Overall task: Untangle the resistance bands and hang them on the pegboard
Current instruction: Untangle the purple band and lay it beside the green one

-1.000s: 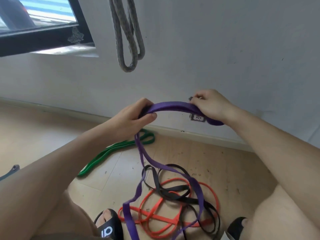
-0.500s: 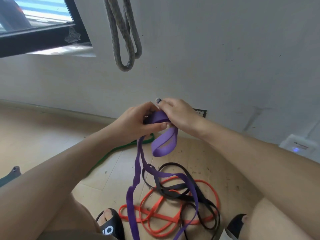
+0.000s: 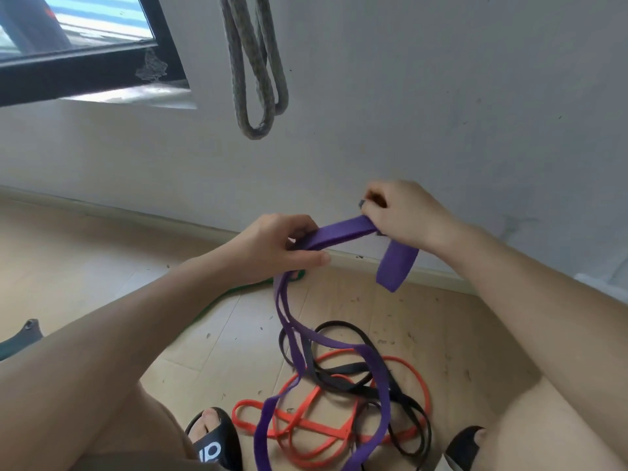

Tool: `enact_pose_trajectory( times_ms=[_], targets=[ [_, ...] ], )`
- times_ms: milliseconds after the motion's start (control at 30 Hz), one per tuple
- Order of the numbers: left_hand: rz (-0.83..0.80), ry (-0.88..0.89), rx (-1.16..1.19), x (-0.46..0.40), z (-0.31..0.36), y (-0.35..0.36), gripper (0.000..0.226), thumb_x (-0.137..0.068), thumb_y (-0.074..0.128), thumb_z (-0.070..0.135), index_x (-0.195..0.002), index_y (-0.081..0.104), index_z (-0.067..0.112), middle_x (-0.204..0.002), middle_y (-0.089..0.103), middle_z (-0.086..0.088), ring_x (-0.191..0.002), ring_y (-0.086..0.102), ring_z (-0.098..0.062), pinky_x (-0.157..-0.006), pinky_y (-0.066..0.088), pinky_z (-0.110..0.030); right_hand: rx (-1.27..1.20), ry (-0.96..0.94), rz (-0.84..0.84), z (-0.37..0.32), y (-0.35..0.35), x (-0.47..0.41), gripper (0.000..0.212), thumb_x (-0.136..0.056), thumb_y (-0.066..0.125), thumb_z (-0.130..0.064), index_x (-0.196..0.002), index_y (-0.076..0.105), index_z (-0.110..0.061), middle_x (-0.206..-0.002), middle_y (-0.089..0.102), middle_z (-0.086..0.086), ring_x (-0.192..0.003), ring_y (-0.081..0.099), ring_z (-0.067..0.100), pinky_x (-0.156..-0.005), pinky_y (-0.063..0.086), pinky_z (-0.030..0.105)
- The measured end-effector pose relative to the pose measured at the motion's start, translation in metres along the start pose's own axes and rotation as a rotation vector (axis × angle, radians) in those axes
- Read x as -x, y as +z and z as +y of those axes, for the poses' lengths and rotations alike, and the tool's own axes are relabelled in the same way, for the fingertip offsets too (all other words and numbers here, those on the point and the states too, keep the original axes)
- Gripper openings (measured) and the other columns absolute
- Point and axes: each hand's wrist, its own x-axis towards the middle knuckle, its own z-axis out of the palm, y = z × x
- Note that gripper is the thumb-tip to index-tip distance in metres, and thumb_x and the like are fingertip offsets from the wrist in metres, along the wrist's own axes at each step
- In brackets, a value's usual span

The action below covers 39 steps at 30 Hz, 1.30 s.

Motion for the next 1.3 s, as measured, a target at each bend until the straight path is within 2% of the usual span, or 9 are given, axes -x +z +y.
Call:
enact_pose_trajectory(
  times_ms=[100,200,467,700,833,933,1100,1200,1300],
  targets=[
    [0.08,0.04,0.085,0.001,0.007,-0.002,0.021,-0.091,0.075,0.037,-0.1,0.066,0.02,-0.074,0.065,0.008,-0.055,0.057,-0.002,-0.056,0.045,-0.014,-0.095,-0.043,-0.194,-0.009,0.017,0.008,0.035,-0.107,0.036,-0.021,-0.087,0.065,-0.015,-0.088,0.067,0.002,-0.09,0.061,0.023,-0.084,0.045,0.042],
    [0.143,0.08,0.058,0.002,0.01,0.0,0.023,-0.088,0.078,0.038,-0.096,0.068,0.019,-0.067,0.06,0.009,-0.054,0.049,-0.005,-0.055,0.04,-0.018,-0.398,-0.026,-0.206,-0.029,0.028,0.013,0.049,-0.11,0.033,-0.038,-0.072,0.054,-0.014,-0.071,0.054,-0.001,-0.069,0.049,0.017,-0.076,0.037,0.038],
    [0.018,-0.019,0.211,0.006,-0.002,0.005,0.049,-0.074,0.082,0.056,-0.088,0.06,0.015,-0.07,0.055,-0.006,-0.063,0.051,-0.014,-0.062,0.044,-0.041,-0.397,-0.156,0.061,-0.041,0.02,0.013,0.05,-0.098,0.061,-0.033,-0.06,0.044,-0.006,-0.057,0.036,0.004,-0.054,0.031,0.015,-0.053,0.025,0.031],
    [-0.119,-0.084,0.258,0.011,-0.012,0.018,0.026,-0.093,0.076,0.025,-0.084,0.053,0.016,-0.068,0.062,0.001,-0.062,0.068,-0.017,-0.061,0.055,-0.026,-0.665,0.083,0.385,-0.008,-0.023,-0.003,0.038,-0.085,0.063,-0.027,-0.054,0.046,-0.011,-0.057,0.037,0.004,-0.056,0.038,0.017,-0.06,0.039,0.032],
    [-0.05,-0.067,0.294,0.015,-0.004,0.012,0.03,-0.096,0.073,0.025,-0.09,0.055,0.001,-0.056,0.06,0.001,-0.05,0.058,-0.014,-0.052,0.046,-0.021,-0.379,0.193,0.135,0.017,-0.017,-0.008,0.043,-0.094,0.052,-0.03,-0.06,0.057,-0.005,-0.061,0.056,0.012,-0.063,0.05,0.024,-0.071,0.045,0.044],
    [-0.004,-0.026,0.314,0.016,0.004,0.006,0.024,-0.097,0.069,0.026,-0.089,0.058,0.007,-0.054,0.057,0.004,-0.047,0.053,-0.01,-0.05,0.044,-0.022,-0.557,0.198,-0.031,0.017,-0.016,-0.006,0.05,-0.104,0.037,-0.032,-0.076,0.071,-0.007,-0.077,0.074,0.012,-0.079,0.062,0.029,-0.095,0.05,0.053],
    [-0.043,0.024,0.253,0.009,0.021,0.015,0.024,-0.093,0.074,0.038,-0.084,0.061,0.021,-0.069,0.057,0.009,-0.06,0.051,-0.01,-0.055,0.045,-0.031,-0.604,-0.002,-0.294,-0.015,0.006,0.004,0.065,-0.105,0.023,-0.058,-0.102,0.074,-0.019,-0.103,0.078,0.001,-0.11,0.067,0.02,-0.105,0.04,0.038],
    [-0.032,0.03,0.284,0.004,0.024,0.016,0.014,-0.092,0.076,0.027,-0.084,0.064,0.028,-0.063,0.055,0.009,-0.054,0.05,-0.012,-0.053,0.043,-0.032,-0.528,-0.096,-0.321,-0.033,0.025,0.011,0.068,-0.103,0.03,-0.061,-0.089,0.069,-0.007,-0.09,0.073,0.003,-0.089,0.066,0.018,-0.092,0.044,0.034],
    [0.028,0.019,0.255,0.001,0.022,0.013,0.033,-0.089,0.078,0.02,-0.064,0.059,0.031,-0.049,0.048,0.01,-0.047,0.042,-0.009,-0.05,0.034,-0.022,-0.369,-0.153,-0.217,-0.043,0.031,0.017,0.052,-0.109,0.035,-0.048,-0.074,0.062,-0.021,-0.076,0.068,-0.005,-0.072,0.06,0.009,-0.069,0.043,0.02]
  ],
)
